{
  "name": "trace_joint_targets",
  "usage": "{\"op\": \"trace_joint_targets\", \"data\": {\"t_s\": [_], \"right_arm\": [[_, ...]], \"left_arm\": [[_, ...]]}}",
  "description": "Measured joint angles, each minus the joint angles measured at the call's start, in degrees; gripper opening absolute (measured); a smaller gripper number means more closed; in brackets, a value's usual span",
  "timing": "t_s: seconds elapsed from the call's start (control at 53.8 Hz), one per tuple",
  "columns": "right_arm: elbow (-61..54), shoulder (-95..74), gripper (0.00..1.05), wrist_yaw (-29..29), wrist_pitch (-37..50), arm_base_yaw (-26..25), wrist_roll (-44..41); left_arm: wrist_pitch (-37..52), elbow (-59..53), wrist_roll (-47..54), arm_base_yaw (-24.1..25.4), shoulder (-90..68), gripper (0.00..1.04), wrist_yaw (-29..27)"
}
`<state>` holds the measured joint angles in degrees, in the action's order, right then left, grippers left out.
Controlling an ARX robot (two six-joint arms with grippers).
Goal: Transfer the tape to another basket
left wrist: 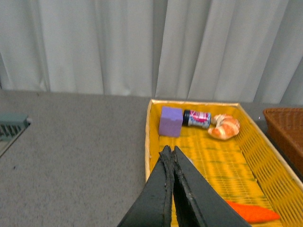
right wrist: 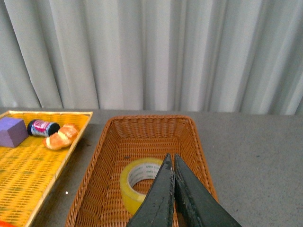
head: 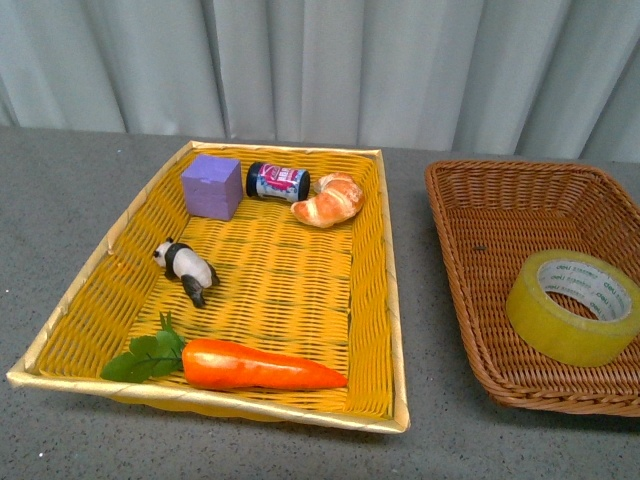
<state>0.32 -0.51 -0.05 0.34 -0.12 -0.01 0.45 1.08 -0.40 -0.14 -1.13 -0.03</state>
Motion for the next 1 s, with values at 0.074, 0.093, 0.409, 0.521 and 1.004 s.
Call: {"op": "trace_joint_targets", "data": {"t_s": [0.074, 0.093, 0.409, 0.521, 1.004], "right_arm": [[0.0, 0.3, 0.01, 0.0, -0.2, 0.0, 0.0], [0.0, 0.3, 0.01, 0.0, -0.2, 0.0, 0.0], [0.0, 0.3, 0.44, 0.0, -0.3, 0.0, 0.0], [0.0, 0.3, 0.64, 0.0, -0.2, 0.0, 0.0], [0.0, 0.3, 0.96, 0.0, -0.3, 0.0, 0.0]], "left_arm": [[-0.2, 0.0, 0.0, 0.0, 0.8, 0.04, 0.0], [-0.2, 0.0, 0.0, 0.0, 0.8, 0.04, 0.0], [-0.3, 0.0, 0.0, 0.0, 0.8, 0.5, 0.0], [-0.3, 0.0, 0.0, 0.0, 0.8, 0.7, 0.0], [-0.4, 0.0, 0.1, 0.0, 0.8, 0.98, 0.0]]}}
